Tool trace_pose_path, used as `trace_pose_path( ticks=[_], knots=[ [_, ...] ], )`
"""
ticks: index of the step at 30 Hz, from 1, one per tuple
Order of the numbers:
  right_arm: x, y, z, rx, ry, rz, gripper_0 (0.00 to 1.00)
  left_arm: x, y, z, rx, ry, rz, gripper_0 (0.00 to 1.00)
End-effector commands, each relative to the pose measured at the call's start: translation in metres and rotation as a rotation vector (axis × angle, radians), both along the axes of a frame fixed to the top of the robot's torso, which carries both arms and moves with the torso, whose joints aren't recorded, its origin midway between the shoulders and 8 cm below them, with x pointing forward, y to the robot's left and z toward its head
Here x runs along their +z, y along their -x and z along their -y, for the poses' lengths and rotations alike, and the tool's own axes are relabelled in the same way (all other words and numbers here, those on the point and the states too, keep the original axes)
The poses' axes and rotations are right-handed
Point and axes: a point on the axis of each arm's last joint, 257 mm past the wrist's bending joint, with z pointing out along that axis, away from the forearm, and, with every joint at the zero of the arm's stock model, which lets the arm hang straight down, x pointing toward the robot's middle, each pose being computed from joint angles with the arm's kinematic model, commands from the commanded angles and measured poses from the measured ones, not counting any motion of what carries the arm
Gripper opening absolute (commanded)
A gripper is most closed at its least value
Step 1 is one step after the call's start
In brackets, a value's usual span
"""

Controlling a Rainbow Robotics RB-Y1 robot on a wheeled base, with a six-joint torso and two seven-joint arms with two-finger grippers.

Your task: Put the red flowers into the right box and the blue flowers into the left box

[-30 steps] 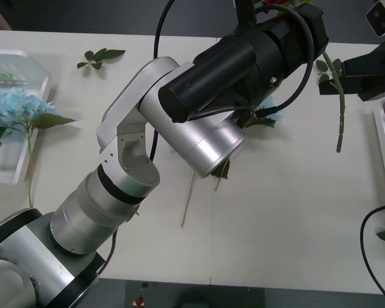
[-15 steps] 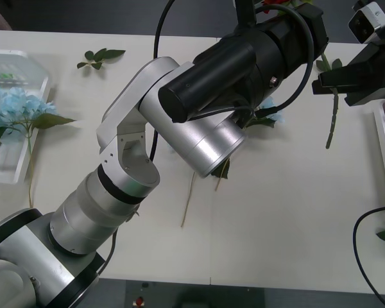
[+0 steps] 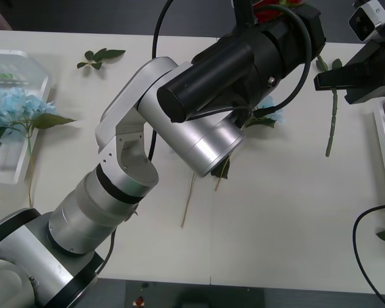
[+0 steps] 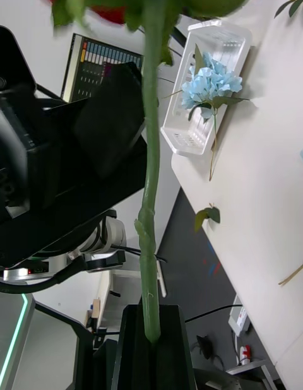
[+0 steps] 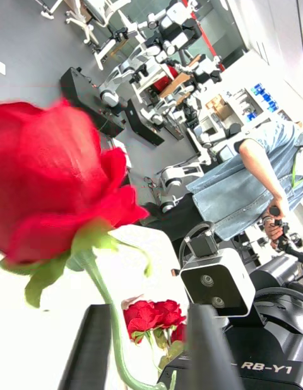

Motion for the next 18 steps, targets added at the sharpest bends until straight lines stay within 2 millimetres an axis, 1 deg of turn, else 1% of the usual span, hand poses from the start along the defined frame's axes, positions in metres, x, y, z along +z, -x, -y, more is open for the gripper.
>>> trace_pose_path(
  ticks=[1,6,10,16,18],
  knots=[
    [0.030,0.001,-0.008,0.011,-0.024,0.042,0.00,0.014,0.007,-0.003,-0.010,0.032,0.025,1.00],
    [0.032,0.000,-0.004,0.003,-0.021,0.047,0.00,0.014,0.007,-0.003,-0.010,0.032,0.025,1.00],
    [0.034,0.001,0.005,-0.009,-0.006,0.054,0.00,0.014,0.007,-0.003,-0.010,0.032,0.025,1.00],
    [0.041,0.000,0.029,-0.054,0.034,0.060,0.00,0.014,0.007,-0.003,-0.010,0.032,0.025,1.00],
    [0.043,-0.001,0.039,-0.080,0.053,0.060,0.00,0.014,0.007,-0.003,-0.010,0.032,0.025,1.00]
  ],
)
